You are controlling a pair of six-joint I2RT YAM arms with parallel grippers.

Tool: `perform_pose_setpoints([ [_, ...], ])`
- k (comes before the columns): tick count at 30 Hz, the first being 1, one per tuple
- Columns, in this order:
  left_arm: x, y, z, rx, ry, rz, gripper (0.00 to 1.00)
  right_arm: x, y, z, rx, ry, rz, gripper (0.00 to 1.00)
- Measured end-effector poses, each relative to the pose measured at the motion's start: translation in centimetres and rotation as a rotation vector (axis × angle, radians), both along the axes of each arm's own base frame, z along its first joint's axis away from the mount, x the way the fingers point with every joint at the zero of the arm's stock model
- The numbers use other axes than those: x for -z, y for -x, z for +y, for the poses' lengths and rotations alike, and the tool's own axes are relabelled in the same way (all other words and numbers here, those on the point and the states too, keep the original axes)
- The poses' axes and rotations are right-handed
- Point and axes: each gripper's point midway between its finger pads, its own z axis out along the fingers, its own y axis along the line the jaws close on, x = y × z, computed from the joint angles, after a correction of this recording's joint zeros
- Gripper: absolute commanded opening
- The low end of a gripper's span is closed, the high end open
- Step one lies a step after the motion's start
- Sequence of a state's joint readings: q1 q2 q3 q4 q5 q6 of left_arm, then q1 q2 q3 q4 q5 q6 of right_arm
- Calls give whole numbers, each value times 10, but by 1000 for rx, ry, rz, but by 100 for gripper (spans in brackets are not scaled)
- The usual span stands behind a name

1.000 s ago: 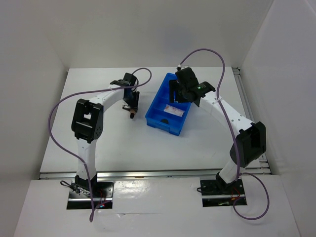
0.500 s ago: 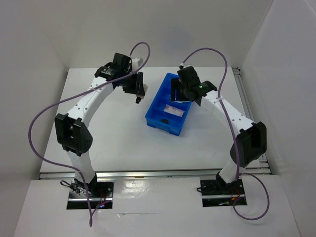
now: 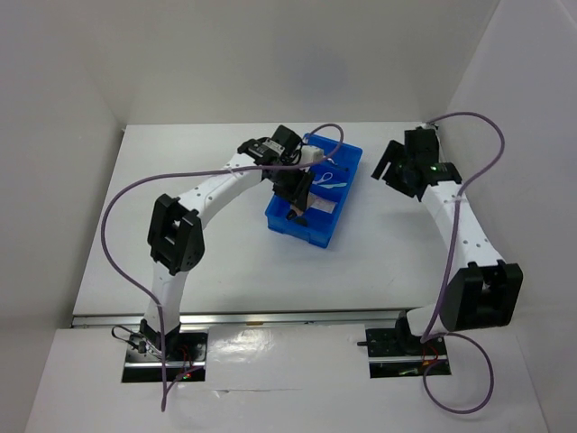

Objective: Organize the makeup

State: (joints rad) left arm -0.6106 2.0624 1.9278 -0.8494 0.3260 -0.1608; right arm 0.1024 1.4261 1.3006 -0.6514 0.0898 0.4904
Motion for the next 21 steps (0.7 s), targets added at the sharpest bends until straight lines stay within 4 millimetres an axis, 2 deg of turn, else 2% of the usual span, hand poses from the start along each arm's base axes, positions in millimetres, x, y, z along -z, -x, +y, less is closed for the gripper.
perform_pose_setpoints([
  [1,1,-7,0,4,-8,-18,0,-1,2,-4,10,-14,-3,76],
  [3,1,-18,3,14,-25,-64,0,-8,9,-24,60,-48,-23,76],
  [7,-1,-33,10,13,-50,-128,0,-13,14,-53,128,-93,-41,76],
  [13,4,-46,13,66,-99,-227,0,-14,15,-51,112,-131,-39,76],
  [18,31,-37,19,122,-167,-224,3,-9,18,-45,89,-154,-25,76],
  [21,38,-35,22,141,-201,-236,7,-6,19,-42,79,-165,-17,76],
])
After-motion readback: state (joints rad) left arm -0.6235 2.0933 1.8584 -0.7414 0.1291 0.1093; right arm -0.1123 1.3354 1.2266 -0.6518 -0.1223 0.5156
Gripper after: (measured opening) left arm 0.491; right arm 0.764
